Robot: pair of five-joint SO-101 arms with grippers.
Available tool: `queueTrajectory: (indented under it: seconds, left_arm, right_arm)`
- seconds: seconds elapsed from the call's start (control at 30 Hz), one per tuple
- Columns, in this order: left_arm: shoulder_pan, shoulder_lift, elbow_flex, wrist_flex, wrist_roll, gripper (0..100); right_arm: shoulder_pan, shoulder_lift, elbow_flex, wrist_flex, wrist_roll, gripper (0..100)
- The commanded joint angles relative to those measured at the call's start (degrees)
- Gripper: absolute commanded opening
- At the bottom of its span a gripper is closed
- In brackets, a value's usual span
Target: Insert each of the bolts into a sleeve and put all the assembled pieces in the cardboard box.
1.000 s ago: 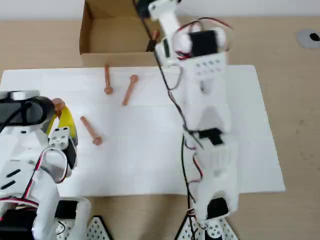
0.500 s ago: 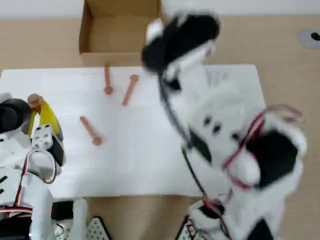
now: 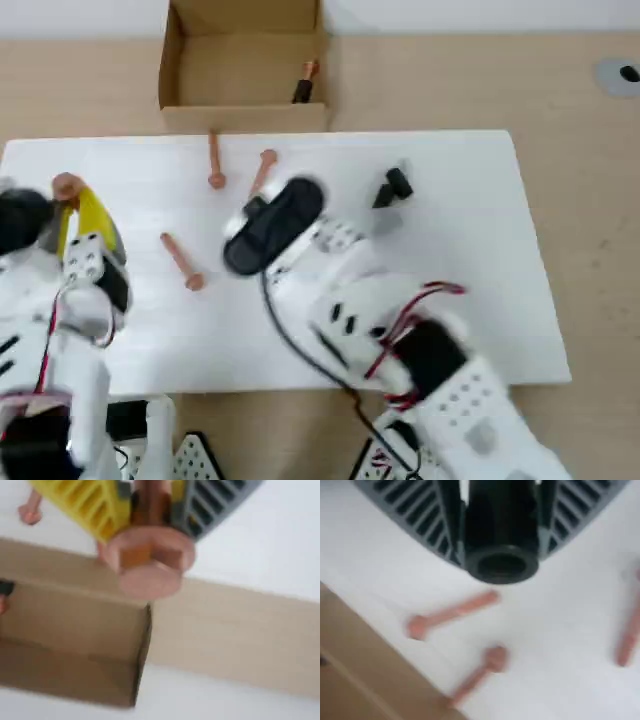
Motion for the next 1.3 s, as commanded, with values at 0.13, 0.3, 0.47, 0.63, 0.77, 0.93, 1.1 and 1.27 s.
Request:
queueTrajectory:
  seconds: [0.13, 0.3, 0.47, 0.63, 0.77, 0.93, 1.1, 1.27]
  left_arm:
    - [-0.3, -0.5, 7.2, -12.6, 8.8, 1]
    - [1.4, -0.5, 12.5, -22.2, 10.1, 1]
    - [8.4, -0.7, 17.2, -28.6, 9.8, 1]
    - [18.0, -7.4, 23.1, -28.7, 6.8, 1]
    - [20.9, -17.6, 29.5, -28.6, 4.2, 1]
    - [21.0, -24.2, 32.1, -25.1, 4.0, 1]
    - [21.1, -24.1, 31.6, -22.8, 4.1, 1]
    - [27.5, -24.1, 31.5, -22.8, 4.1, 1]
  right_arm:
    - [-3.7, -4.0, 13.3, -25.3, -11.3, 1.0]
    - [-3.6, -4.3, 18.3, -31.5, -21.2, 1.0]
    - [-3.6, -4.3, 24.8, -39.8, -21.6, 1.0]
    - [-3.8, -4.4, 31.6, -49.4, -17.9, 1.0]
    - [-3.7, -4.4, 37.8, -60.0, -13.2, 1.0]
    - [-3.6, -4.4, 41.6, -68.8, -9.1, 0.9]
    - [-3.6, -4.4, 41.6, -69.0, -9.1, 0.9]
    - [-3.6, -4.4, 41.6, -69.0, -9.1, 0.9]
